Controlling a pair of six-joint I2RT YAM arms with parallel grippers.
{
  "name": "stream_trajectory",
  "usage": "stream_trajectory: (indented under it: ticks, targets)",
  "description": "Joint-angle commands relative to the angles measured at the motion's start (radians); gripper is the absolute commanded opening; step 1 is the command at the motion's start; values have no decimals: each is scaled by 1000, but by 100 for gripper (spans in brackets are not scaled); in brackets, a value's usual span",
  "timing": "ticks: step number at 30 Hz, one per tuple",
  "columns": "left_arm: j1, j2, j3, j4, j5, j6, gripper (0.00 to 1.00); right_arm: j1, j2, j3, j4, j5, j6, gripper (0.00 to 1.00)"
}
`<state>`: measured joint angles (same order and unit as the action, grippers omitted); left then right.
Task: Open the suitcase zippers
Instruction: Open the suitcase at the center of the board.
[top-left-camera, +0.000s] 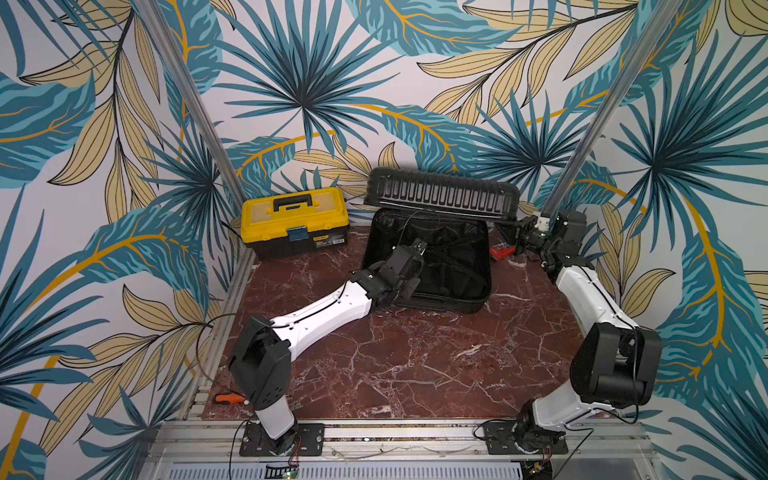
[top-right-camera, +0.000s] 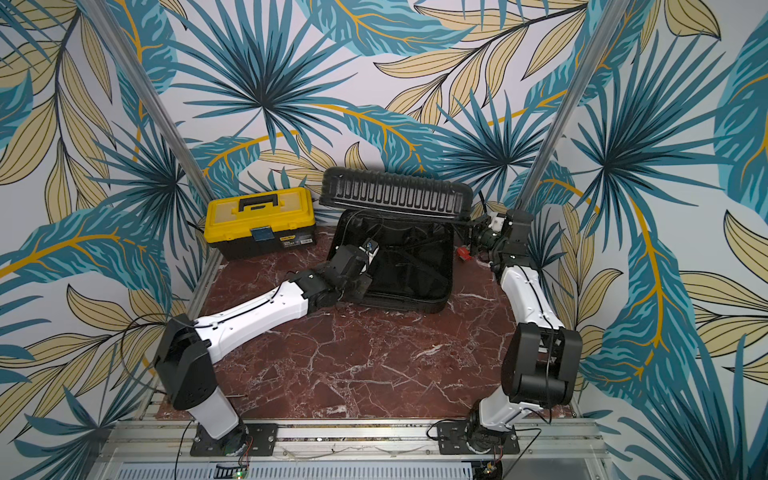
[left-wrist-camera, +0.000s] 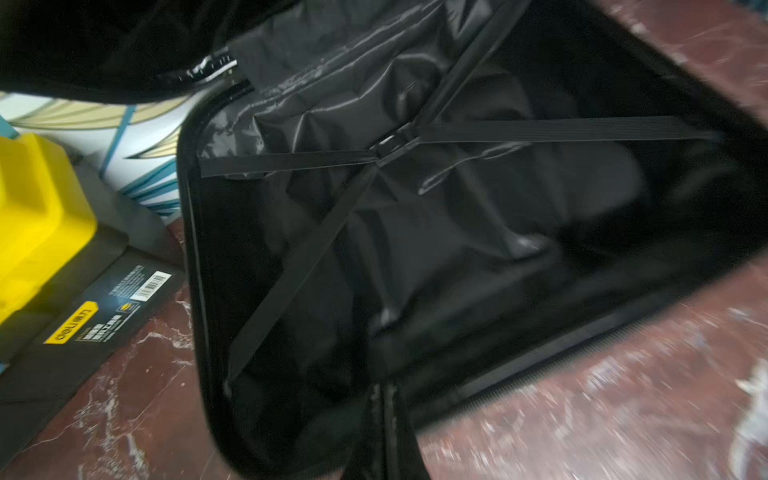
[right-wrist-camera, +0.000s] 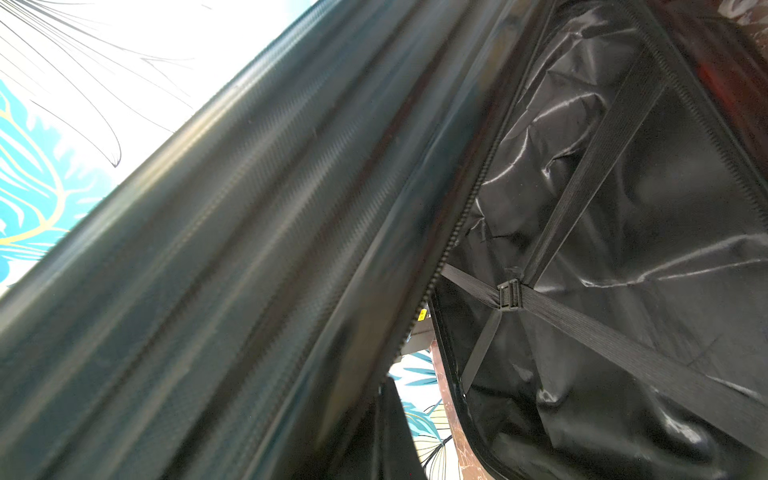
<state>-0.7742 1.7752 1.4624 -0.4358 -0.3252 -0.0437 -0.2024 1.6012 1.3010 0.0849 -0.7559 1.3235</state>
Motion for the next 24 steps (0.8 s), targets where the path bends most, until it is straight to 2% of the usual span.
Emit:
stream_trajectory:
  ticks: [1,4,7,12,17,21,24]
  targets:
    - [8,61,23,3,30,18,0,8,19,81,35,-10,-15,0]
    - [19,113,20,-34,32,4,0,7,70,153,44,-11,17,0]
    - [34,138,7,-86,88,-39,0,7,149,255,65,-22,63,0]
    - [35,125,-55,-90,159,-99,0,7,307,497,23,-34,71,0]
    - [33,132,-54,-81,229,-153,0,12,463,729,-40,-33,62,4]
    - [31,154,-47,-28,317,-219,0,31,573,892,-44,-51,60,11]
    - [17,181,-32,0,354,-261,0,48,631,1034,-172,-70,-27,16]
